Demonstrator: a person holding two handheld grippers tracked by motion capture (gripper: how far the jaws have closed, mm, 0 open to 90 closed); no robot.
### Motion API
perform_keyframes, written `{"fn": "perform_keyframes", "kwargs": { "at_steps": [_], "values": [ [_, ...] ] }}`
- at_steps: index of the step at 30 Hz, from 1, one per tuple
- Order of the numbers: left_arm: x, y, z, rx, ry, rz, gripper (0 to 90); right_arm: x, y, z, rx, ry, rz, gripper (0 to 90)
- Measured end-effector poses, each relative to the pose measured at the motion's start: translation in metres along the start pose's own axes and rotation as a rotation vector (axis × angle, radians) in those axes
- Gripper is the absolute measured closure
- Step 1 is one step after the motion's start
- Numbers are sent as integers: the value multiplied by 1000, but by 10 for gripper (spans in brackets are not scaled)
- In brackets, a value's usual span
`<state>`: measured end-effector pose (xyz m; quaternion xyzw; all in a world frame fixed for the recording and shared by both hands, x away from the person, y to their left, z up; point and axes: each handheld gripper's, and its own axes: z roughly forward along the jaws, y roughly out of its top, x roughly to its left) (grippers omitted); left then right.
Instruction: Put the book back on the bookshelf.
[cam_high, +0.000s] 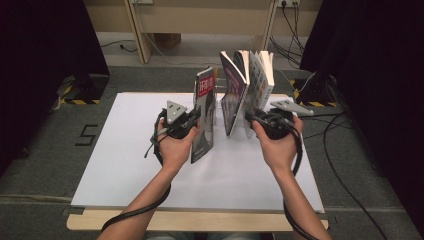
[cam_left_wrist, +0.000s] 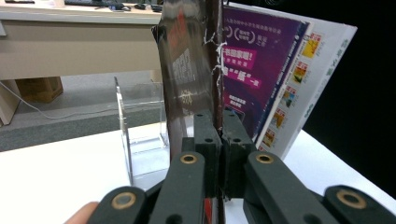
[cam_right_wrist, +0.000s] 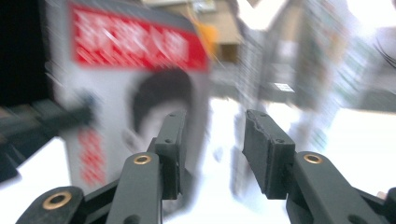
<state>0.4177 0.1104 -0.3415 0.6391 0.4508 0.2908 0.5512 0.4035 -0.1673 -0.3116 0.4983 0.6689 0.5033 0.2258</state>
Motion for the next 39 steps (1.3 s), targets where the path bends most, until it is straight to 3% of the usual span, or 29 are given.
{"fn": "perform_keyframes", "kwargs": {
  "at_steps": [9,17,22,25,33,39],
  "values": [
    [7,11,3,-7,9,32,869,-54,-81,-34,73,-80,113,601],
    [13,29,8,-24,26,46,869,-77,-141,-40,125,-116,190,601],
    [18,41,18,-39,46,44,870,-82,-154,-40,112,-132,199,599],
    [22,49,25,-52,58,31,870,-85,-156,-40,113,-131,211,598],
    [26,67,52,-83,92,49,870,-87,-158,-40,112,-137,213,597],
    [31,68,75,-108,122,33,869,-90,-160,-40,113,-139,218,593]
  ]
}}
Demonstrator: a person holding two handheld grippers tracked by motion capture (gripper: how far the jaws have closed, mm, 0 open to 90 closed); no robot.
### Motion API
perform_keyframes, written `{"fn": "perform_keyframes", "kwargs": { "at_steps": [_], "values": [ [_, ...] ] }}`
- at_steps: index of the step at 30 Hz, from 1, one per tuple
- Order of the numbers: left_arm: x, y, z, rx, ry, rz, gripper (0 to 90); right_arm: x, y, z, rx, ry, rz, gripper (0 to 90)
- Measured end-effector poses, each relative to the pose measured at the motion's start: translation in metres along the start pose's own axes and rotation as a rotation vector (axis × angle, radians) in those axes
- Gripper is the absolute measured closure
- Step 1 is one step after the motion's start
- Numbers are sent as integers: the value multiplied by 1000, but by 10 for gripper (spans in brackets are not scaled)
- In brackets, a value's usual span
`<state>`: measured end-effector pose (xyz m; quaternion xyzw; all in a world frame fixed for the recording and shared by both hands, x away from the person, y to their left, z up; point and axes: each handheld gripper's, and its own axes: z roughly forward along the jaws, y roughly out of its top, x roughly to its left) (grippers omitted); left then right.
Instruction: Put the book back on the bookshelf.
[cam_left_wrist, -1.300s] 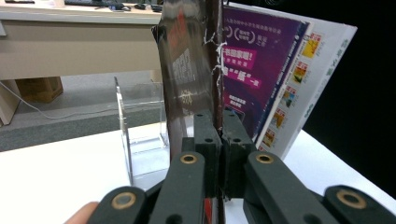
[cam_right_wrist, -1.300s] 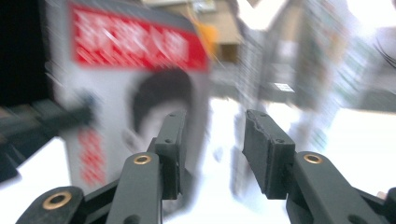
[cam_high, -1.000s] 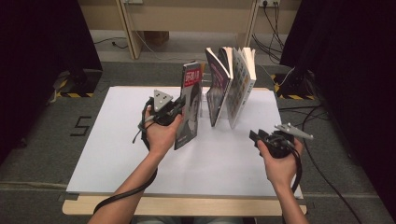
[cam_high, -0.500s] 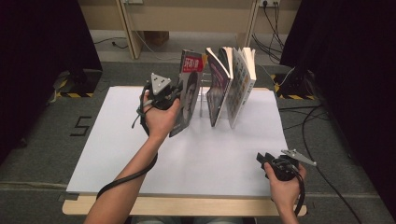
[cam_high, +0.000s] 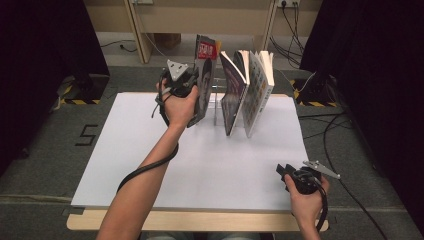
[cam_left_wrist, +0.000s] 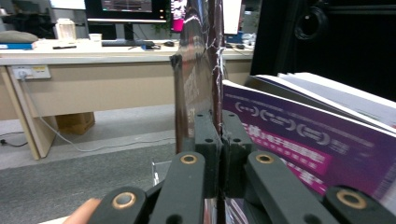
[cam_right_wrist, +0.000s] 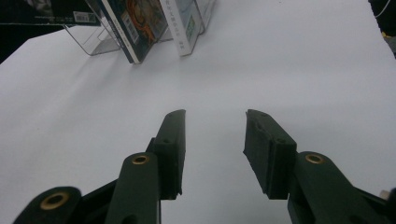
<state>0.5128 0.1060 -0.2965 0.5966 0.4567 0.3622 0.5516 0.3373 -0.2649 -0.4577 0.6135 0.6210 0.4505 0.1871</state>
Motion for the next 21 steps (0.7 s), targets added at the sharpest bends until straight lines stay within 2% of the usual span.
{"fn": "perform_keyframes", "kwargs": {
  "at_steps": [2,6,7,9,12,16,21],
  "values": [
    [3,-6,8,-1,14,3,869,0,-1,1,1,-2,-14,593],
    [8,-23,17,21,43,26,868,-1,-1,2,1,-2,-12,593],
    [9,-27,17,7,48,26,868,-2,-1,2,0,-1,-12,593],
    [9,-29,15,-7,44,21,867,-1,-1,2,0,-1,-15,593],
    [8,-33,11,-16,42,46,866,-1,-2,3,4,3,-18,593],
    [11,-43,-1,-28,43,31,864,0,-3,2,7,-1,-13,593],
    [12,-63,-16,3,27,25,856,0,-4,2,9,-1,-16,592]
  ]
}}
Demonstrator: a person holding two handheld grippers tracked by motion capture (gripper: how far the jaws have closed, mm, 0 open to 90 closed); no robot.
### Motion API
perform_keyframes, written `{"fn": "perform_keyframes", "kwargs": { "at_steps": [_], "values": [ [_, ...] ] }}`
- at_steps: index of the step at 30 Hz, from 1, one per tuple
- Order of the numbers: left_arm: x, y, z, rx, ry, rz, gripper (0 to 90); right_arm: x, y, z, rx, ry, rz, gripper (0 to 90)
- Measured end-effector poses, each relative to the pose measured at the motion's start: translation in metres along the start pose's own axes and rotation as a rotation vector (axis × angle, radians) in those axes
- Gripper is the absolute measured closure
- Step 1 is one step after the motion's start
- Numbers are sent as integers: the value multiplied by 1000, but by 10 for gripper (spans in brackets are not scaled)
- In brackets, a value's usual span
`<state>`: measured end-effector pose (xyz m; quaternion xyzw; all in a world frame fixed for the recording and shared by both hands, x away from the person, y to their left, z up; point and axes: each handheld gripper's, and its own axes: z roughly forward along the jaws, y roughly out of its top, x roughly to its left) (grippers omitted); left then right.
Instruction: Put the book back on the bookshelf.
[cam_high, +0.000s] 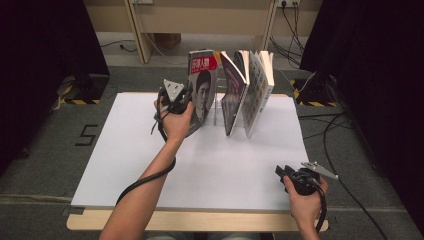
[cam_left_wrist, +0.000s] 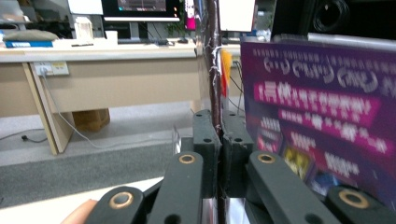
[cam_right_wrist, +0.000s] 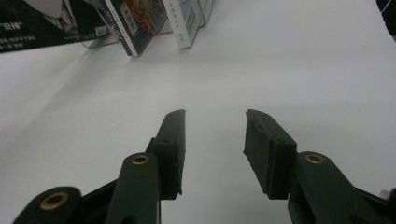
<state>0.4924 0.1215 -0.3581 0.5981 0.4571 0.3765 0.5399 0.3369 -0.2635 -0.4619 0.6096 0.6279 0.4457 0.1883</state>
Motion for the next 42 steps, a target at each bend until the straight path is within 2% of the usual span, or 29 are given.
{"fn": "perform_keyframes", "kwargs": {
  "at_steps": [3,8,13,14,16,20,23,25,29,34,36,40,42],
  "values": [
    [-2,-17,-6,21,-16,21,850,0,0,1,3,-1,3,592],
    [-5,-31,-16,31,-34,10,833,0,-1,0,7,0,9,590],
    [-6,-33,-18,43,-67,-19,828,-1,-1,1,13,0,12,588],
    [-5,-31,-16,50,-77,-37,823,-1,-1,1,16,4,17,587],
    [-5,-27,-12,60,-84,-40,802,-1,-2,2,19,7,17,586],
    [0,-20,2,96,-105,-119,721,-2,-2,2,28,9,34,582],
    [5,-16,10,116,-86,-163,679,-4,-2,4,36,15,30,578],
    [6,-13,14,123,-72,-171,676,-5,-3,4,43,16,38,576],
    [9,-7,22,143,-72,-224,723,-6,-3,4,51,18,50,575],
    [14,-4,30,201,-53,-282,828,-7,-3,6,73,22,63,573],
    [15,-1,31,206,-71,-305,855,-8,-4,7,81,25,51,573],
    [9,8,30,160,-93,-263,861,-7,-4,7,82,26,53,573],
    [3,17,28,114,-105,-192,862,-7,-4,6,81,23,50,574]
  ]
}}
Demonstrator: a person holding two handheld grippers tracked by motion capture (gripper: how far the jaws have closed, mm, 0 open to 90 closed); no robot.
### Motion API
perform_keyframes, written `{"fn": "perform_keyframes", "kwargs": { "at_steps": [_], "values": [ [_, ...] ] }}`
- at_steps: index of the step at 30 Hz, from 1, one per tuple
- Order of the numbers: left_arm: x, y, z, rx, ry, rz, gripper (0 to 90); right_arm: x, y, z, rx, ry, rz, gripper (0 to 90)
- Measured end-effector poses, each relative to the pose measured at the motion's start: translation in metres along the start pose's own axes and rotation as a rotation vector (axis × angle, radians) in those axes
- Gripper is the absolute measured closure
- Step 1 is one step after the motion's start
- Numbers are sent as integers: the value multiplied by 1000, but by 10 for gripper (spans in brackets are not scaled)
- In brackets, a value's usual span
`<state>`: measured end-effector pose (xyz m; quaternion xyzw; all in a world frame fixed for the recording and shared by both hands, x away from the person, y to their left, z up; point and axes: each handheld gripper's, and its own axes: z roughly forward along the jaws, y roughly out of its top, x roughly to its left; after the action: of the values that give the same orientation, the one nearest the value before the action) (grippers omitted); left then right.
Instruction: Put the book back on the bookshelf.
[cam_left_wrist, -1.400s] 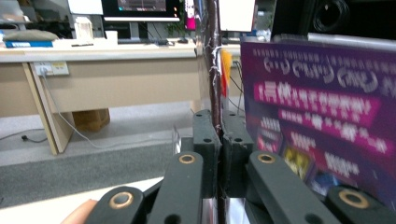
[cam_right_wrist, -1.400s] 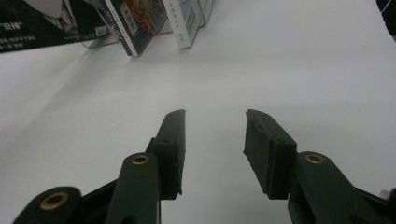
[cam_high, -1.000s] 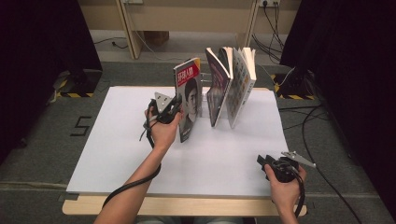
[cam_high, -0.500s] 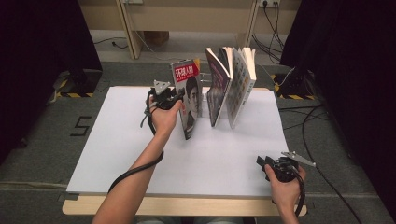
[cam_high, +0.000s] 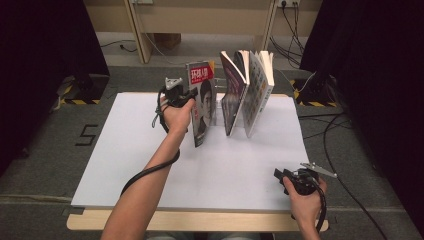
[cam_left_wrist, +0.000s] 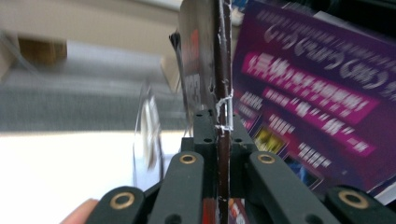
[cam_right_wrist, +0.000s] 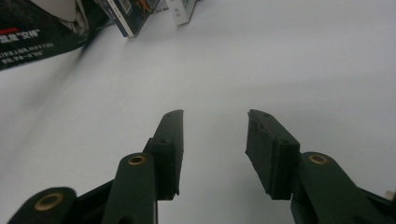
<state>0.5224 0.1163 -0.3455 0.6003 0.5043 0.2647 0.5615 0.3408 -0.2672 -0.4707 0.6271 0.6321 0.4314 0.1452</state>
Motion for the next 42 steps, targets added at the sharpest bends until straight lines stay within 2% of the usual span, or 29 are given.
{"fn": "perform_keyframes", "kwargs": {
  "at_steps": [4,6,9,13,14,17,23,29,33,34,35,38,42],
  "values": [
    [-11,18,-3,-64,-20,68,862,1,0,1,-1,0,-10,574],
    [-14,28,-4,-99,-9,82,863,2,0,1,0,3,-8,574],
    [-11,37,-1,-143,13,79,862,3,0,1,-5,1,-19,574],
    [-7,35,7,-182,60,135,862,1,1,1,-6,-1,-21,574],
    [-5,30,10,-185,78,156,862,1,1,1,-6,-1,-22,574],
    [0,15,11,-195,105,167,861,1,1,1,-9,-2,-24,574],
    [12,-12,5,-175,110,163,855,2,0,3,-4,1,-21,574],
    [19,-30,-5,-157,87,172,827,2,-1,3,0,-2,-22,575],
    [25,-38,-11,-140,63,142,813,4,-1,5,6,1,-23,575],
    [25,-38,-11,-140,63,142,810,4,-1,5,8,6,-19,575],
    [27,-39,-12,-138,42,119,809,4,-1,5,11,6,-19,575],
    [26,-34,-10,-133,22,108,800,4,-1,5,15,8,-12,575],
    [24,-21,-4,-130,-10,49,750,4,-1,5,17,10,-3,574]
  ]
}}
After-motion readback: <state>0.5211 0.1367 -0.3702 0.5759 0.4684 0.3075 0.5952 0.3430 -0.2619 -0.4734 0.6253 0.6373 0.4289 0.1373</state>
